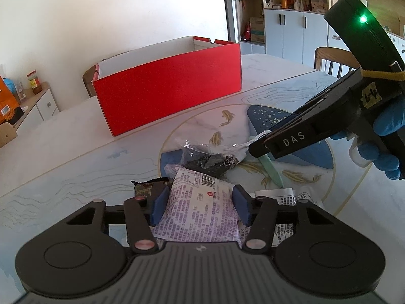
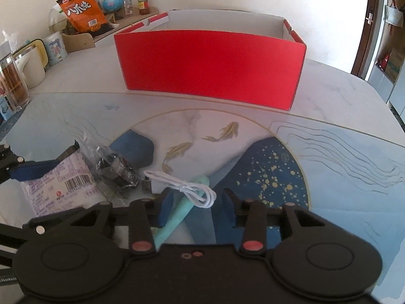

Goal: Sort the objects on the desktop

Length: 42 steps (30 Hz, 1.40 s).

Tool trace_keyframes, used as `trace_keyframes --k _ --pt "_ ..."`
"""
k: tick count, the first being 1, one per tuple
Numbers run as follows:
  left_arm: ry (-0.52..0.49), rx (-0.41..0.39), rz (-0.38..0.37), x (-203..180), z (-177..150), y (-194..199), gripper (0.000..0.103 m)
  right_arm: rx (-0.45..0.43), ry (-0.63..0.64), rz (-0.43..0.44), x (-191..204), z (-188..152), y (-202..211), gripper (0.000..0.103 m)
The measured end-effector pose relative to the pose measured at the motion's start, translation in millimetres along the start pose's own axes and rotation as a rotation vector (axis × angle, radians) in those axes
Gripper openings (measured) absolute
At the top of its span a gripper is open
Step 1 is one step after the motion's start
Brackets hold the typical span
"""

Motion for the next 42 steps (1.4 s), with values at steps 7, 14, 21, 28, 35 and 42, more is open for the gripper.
trace_keyframes --k 7,14,21,28,35,42 --pt "0.008 0.003 0.000 0 1 0 0.052 0.007 0.007 -0.003 3 1 0 0.024" --pt "0.024 0.013 -0.001 1 3 1 0.049 -0.016 0.029 -0.022 9 3 9 0.017" --pt "0.063 0.016 -0.002 7 7 4 0.047 -0.056 0.010 -0.021 9 6 22 0.014" --pt "0.077 0.008 -0.010 10 14 12 0.047 -0.081 0.029 -0.025 12 7 37 0.013" --pt "0.082 0.013 -0.016 10 16 12 0.047 -0.009 0.040 -0.008 11 -7 29 0.015" --pt "0.082 0.025 -0.018 9 13 9 0.047 0.014 0.033 0.014 10 -11 22 0.039"
Point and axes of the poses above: each gripper's, at about its wrist camera, not at the fingertips, and y roughly against the way its jaws point, x to its left, z to its top, the point moved 1 cm from there along -y, roughly the way its jaws point, and after that the axes turned 3 degrees about y, right-handed, at the moved point
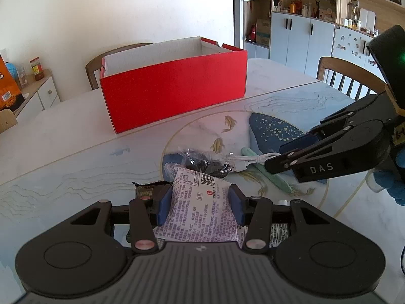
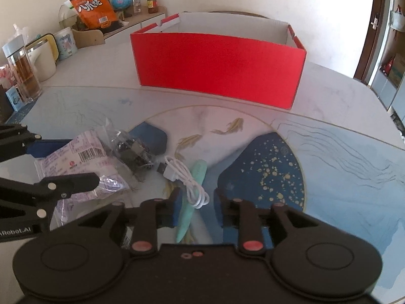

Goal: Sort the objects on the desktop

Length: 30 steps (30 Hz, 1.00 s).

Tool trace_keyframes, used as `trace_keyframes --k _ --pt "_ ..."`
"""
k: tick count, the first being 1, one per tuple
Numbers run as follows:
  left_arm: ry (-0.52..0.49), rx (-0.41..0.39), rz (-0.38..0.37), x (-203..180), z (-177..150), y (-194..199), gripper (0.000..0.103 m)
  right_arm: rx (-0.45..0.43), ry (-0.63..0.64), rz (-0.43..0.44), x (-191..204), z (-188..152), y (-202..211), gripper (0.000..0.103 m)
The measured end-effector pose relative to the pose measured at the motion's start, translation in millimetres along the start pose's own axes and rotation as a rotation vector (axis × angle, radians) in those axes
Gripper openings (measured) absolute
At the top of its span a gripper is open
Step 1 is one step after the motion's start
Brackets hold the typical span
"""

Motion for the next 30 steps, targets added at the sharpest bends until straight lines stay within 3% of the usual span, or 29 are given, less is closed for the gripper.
trace_keyframes --k 1,2,4,9,11,16,30 --pt "-0.001 0.001 0.001 0 0 0 0.047 -0.003 0.000 0.000 0 0 -1 0.049" --pt "-0.001 0.001 0.002 0 -1 -1 0.047 -0.007 0.002 -0.003 0 1 -2 0.052" --pt "0.000 0.005 0.004 0 -1 -2 0.047 -0.003 -0.002 -0.006 -1 1 -5 0.052" --pt "0.005 0.014 0.007 1 -3 -4 0.047 0.008 -0.013 -0.003 -3 3 -16 0.042" --pt "0.004 0.014 0.007 0 -3 -5 0.047 0.013 -0.014 0.004 -3 4 -18 0.030" --pt "0.003 0.013 0.008 1 -2 -5 0.047 0.010 -0.008 0.006 -1 5 -17 0.019" --pt "0.049 0.016 -0.004 3 15 6 0.047 -0.068 -0.034 -0.009 -4 18 19 0.016"
Point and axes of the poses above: each gripper's, at about its wrist camera, not at the fingertips, and y roughly against the way its jaws point, x to its left, z to its top, the point moved 1 cm from there along -y, roughly the way its jaws point, and after that the axes turned 3 degrees about y, right-handed, at the moved point
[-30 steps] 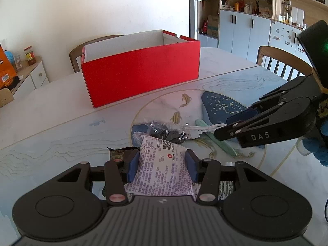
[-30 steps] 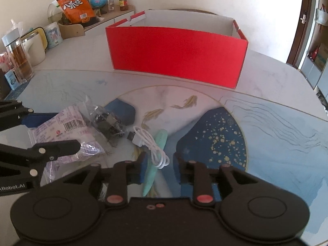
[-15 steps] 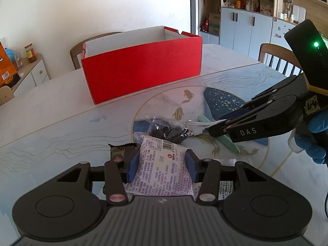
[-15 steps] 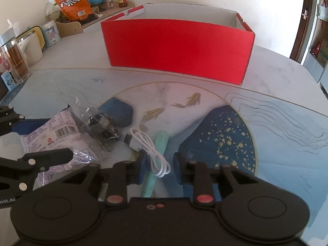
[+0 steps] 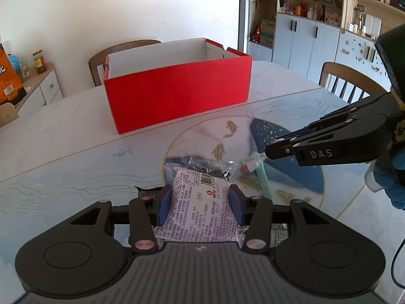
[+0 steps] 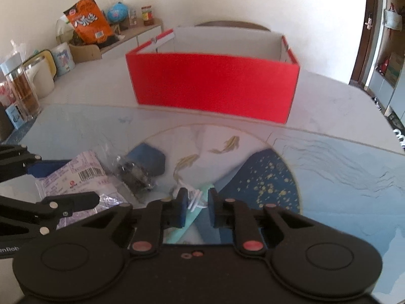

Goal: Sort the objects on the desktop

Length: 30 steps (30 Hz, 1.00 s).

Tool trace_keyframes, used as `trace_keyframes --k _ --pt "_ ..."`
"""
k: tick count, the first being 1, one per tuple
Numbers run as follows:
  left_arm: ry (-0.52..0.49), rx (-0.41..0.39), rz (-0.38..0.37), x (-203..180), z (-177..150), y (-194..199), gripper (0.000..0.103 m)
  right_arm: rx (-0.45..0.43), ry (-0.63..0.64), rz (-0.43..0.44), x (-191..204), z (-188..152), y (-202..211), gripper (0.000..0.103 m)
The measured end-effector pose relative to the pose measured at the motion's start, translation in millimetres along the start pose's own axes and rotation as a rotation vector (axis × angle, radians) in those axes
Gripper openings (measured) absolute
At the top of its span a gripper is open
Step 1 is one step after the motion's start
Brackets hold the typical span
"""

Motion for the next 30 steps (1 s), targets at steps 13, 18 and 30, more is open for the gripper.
trace_keyframes --k 13,18,30 --pt "0.038 0.006 -0.011 -3 31 27 0.047 -0.067 0.024 0.002 5 23 46 0.015" --pt "0.042 0.004 -0.014 -3 41 35 0.047 -0.090 0.028 -0.001 7 29 62 0.015" --pt "0.027 0.008 -0.043 -9 75 56 0.047 -0.131 0.037 -0.010 10 45 94 0.015"
Point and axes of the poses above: each gripper's, at about its wrist camera, not at the fingertips, and y roughly against the way its jaws point, x to its left, z to its top, the point moved 1 cm from there along -y, roughly the way its jaws point, and after that the axes turned 3 degrees about y, right-handed, at the moved point
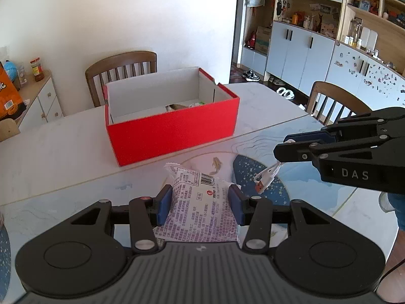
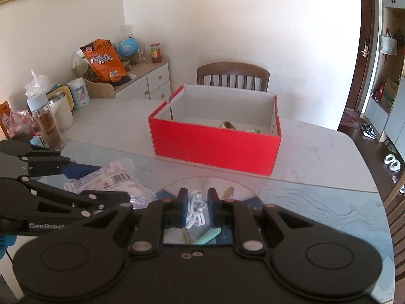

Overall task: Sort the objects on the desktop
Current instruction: 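Lift the white packet with the left gripper while the right carries the white cable toward the red box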

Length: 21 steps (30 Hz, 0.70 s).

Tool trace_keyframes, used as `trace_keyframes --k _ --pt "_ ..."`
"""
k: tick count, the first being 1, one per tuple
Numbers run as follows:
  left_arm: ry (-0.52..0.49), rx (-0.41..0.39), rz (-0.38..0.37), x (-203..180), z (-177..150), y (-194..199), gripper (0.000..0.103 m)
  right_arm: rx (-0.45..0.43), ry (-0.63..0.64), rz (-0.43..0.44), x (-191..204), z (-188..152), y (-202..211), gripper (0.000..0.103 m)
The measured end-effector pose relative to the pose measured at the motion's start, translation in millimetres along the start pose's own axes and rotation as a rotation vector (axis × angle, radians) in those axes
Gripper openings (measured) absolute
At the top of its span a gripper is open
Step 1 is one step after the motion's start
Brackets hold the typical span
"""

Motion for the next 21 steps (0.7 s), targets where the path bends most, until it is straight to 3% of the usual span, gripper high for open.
trace_keyframes --k 21 --pt "0.002 0.002 -0.038 8 59 0 0.047 -0.049 -0.007 -0.041 -6 37 14 0.015"
Point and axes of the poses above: each gripper's, at about its wrist camera, not at the fingertips, and y roughly against the way its jaws point, x to its left, z to its top, the point moved 1 cm from there along -y, roughly the way its jaws point, and after that the axes turned 3 degrees about y, right-handed, at the moved point
